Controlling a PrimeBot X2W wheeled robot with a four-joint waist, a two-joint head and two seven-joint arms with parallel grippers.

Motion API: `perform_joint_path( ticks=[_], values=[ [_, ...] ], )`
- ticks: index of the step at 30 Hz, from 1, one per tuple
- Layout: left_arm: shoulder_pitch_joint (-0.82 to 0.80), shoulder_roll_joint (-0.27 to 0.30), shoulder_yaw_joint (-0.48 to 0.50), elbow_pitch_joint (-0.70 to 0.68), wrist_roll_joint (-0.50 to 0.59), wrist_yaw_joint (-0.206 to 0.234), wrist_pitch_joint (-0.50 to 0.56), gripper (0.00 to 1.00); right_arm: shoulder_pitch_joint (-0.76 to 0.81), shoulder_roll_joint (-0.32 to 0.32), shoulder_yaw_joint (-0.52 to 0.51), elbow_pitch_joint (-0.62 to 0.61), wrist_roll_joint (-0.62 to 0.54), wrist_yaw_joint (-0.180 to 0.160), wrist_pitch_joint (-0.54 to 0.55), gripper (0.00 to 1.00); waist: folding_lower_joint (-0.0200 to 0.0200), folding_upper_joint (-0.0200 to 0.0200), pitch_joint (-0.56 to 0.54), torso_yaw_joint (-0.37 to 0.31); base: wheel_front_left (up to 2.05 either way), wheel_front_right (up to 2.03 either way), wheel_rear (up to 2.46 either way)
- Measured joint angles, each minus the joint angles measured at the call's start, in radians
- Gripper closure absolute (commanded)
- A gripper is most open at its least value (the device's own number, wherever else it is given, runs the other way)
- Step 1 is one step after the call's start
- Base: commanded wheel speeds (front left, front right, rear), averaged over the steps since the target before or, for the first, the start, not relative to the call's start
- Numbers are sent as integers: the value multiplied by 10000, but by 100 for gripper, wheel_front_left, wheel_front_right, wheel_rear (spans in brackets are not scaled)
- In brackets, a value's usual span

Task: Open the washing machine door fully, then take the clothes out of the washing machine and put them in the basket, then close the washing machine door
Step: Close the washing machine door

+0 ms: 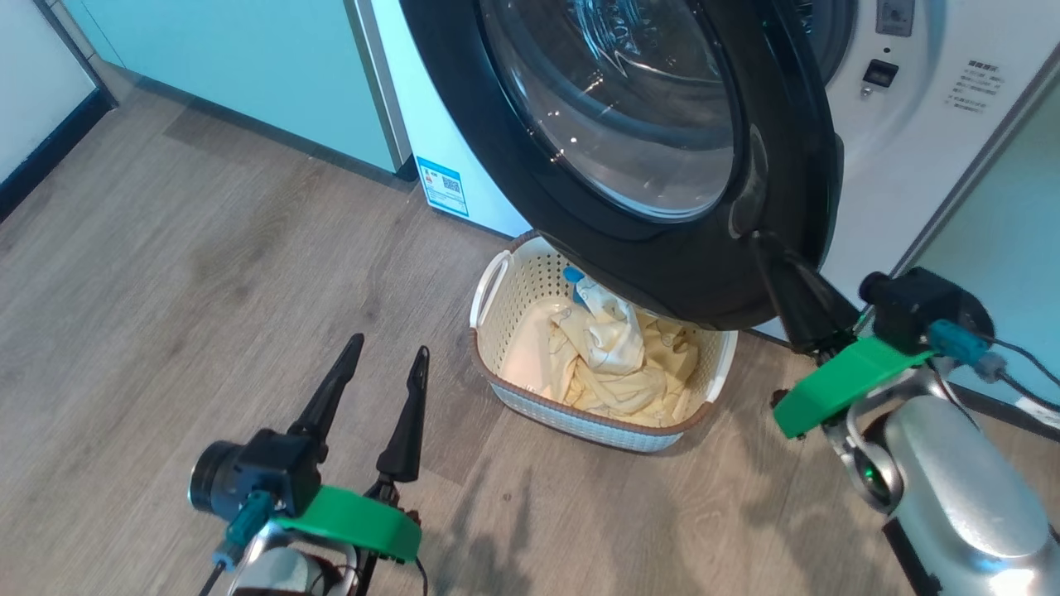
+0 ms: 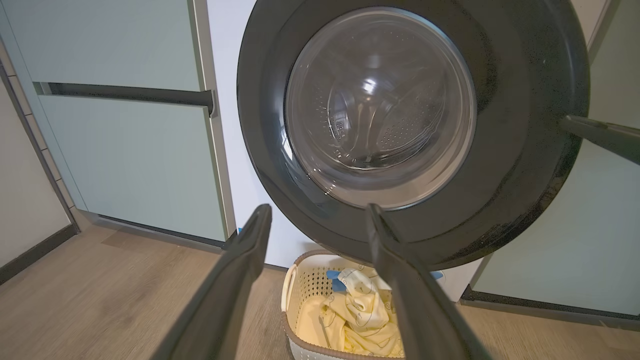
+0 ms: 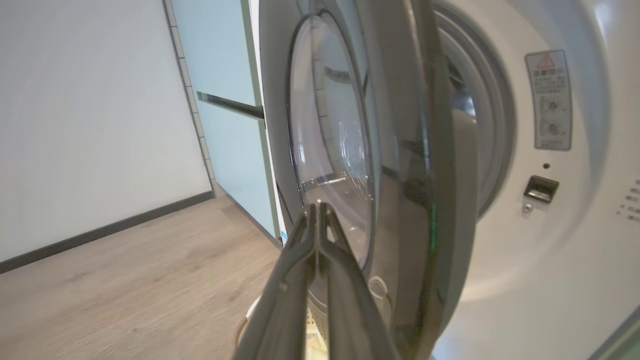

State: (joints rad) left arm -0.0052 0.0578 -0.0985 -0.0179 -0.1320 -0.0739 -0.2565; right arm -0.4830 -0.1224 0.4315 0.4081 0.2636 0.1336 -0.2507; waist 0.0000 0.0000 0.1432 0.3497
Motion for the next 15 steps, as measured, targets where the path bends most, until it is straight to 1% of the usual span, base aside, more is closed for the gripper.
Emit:
perform_joint_path(
  ticks=[8,15],
  values=[
    [-1,-29,2,8,2,-38,0,0,-244,0,-575,180,-36,0,-13,100,0,0,75,42,0,0,0],
    [-5,-40,2,-2,25,-38,0,0,-284,0,-713,307,-100,0,-13,100,0,0,197,67,0,0,0]
  ],
)
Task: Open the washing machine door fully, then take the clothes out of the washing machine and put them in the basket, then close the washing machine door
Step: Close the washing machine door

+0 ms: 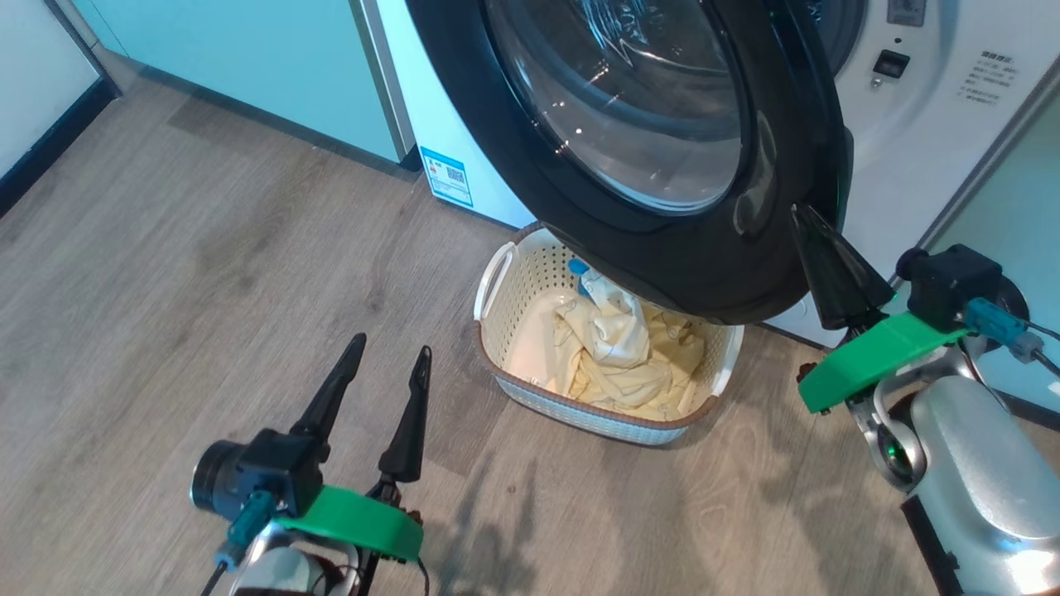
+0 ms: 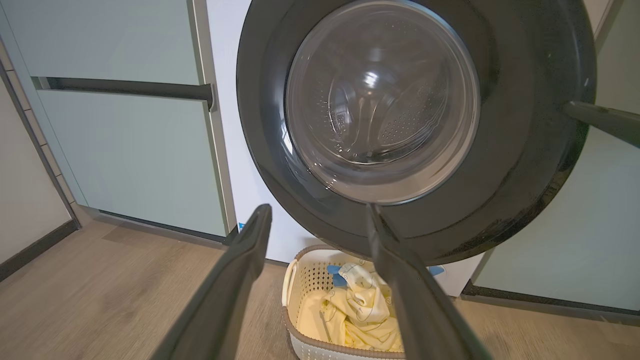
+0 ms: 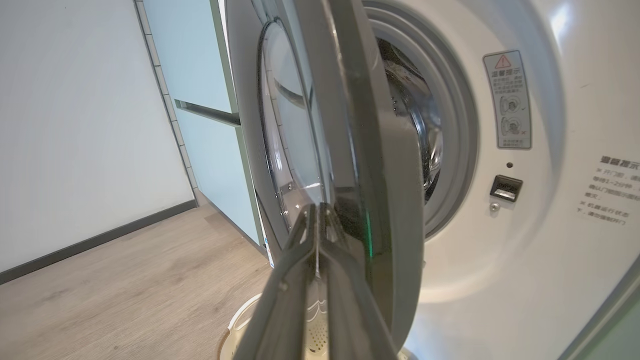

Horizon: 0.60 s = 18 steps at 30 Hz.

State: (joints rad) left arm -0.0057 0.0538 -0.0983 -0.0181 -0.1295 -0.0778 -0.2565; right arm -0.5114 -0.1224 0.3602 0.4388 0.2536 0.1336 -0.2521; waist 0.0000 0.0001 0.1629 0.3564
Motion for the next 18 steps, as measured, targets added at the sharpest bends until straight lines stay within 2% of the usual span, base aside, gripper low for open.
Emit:
perform_joint_path(
  ticks=[10,18],
  values=[
    [-134,-27,-13,-84,65,-6,0,0,-170,-29,-291,107,-100,0,0,100,0,0,222,101,0,0,0],
    [-443,-42,-123,-178,19,-44,0,0,-929,-414,-1009,370,-318,6,0,100,0,0,668,316,0,0,0]
  ],
)
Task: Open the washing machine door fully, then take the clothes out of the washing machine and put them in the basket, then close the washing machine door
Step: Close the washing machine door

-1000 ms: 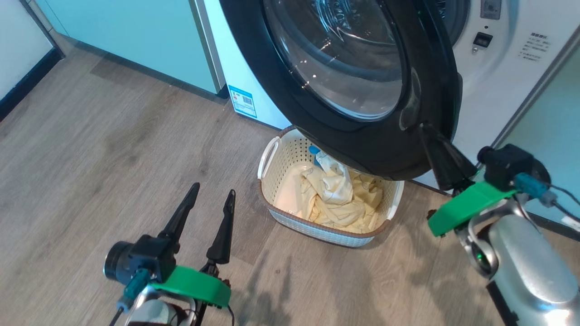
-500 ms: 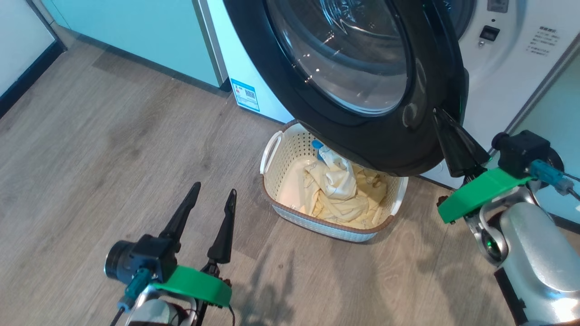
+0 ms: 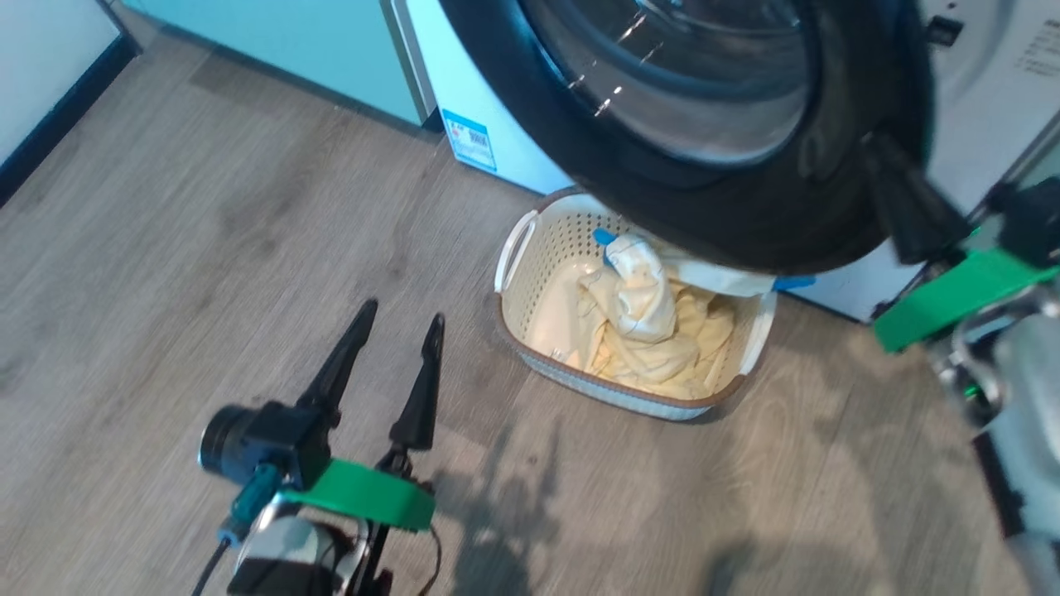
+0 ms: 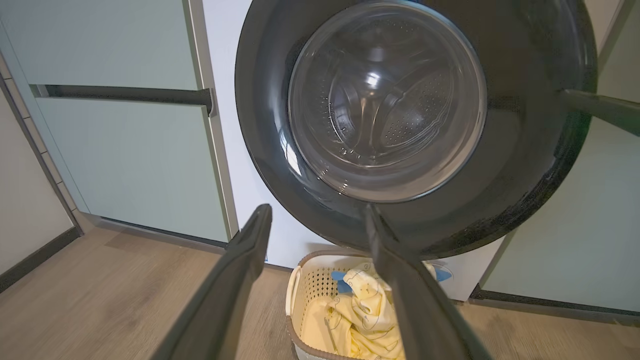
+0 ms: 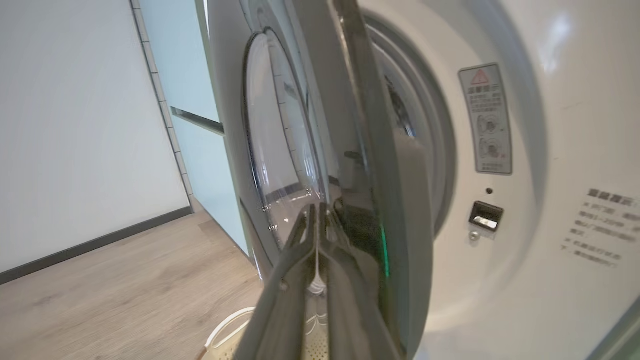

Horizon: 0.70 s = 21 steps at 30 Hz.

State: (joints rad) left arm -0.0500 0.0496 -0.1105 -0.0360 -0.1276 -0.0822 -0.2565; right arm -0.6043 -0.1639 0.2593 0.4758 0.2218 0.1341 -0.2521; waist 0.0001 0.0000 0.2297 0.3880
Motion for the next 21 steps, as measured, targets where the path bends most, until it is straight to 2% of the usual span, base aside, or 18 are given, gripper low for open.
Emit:
perform_joint_path(
  ticks=[13,21],
  values=[
    [-1029,-46,-752,-207,-552,240,-2,0,-2158,-918,-895,855,-364,0,-4,100,1,0,1125,460,0,0,0],
    [-1193,-58,-1024,-207,-763,416,0,0,-2741,-1120,-1106,1252,-522,0,-35,100,0,0,1515,766,0,0,0]
  ],
)
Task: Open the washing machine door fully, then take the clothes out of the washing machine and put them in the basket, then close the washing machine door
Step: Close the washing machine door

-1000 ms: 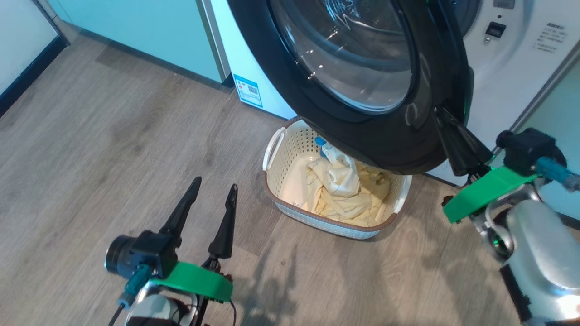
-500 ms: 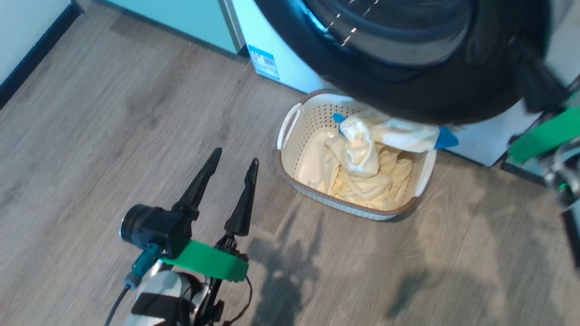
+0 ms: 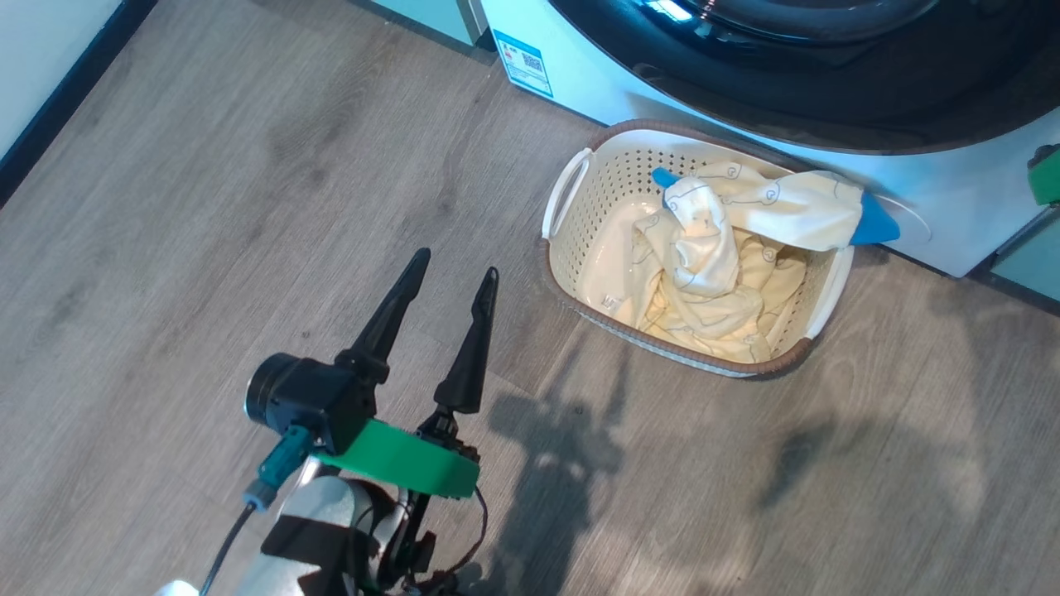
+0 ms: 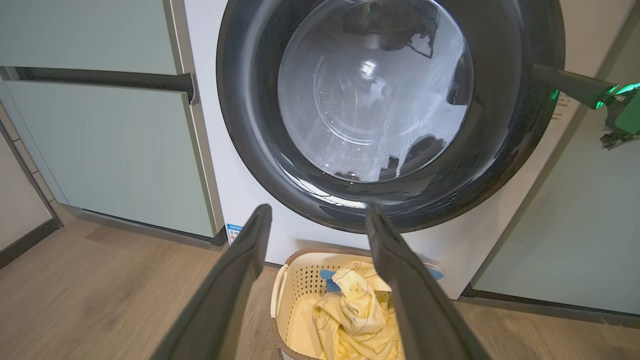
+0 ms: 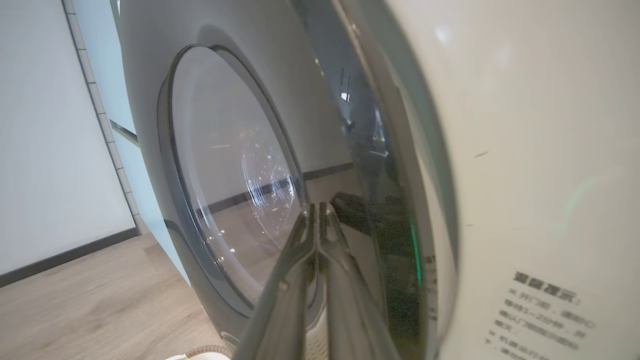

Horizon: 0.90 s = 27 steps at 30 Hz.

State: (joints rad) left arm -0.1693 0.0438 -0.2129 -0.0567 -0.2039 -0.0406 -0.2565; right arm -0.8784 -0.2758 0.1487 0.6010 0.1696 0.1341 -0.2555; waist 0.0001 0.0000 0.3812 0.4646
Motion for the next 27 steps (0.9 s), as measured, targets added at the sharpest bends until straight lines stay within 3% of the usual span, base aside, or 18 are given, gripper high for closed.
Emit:
perform_joint_path(
  ticks=[12,17,27],
  values=[
    [2,-4,-84,102,17,-2,-2,0,527,313,370,-546,25,-2,0,100,-1,0,-262,-220,0,0,0],
    [24,-2,190,234,303,-155,-2,0,2042,635,399,-1373,353,-2,0,100,-1,0,-657,-671,0,0,0],
    [338,4,587,456,562,-518,0,0,4819,1129,-537,-3156,313,-2,0,100,-2,0,-1460,-1851,0,0,0]
  ],
)
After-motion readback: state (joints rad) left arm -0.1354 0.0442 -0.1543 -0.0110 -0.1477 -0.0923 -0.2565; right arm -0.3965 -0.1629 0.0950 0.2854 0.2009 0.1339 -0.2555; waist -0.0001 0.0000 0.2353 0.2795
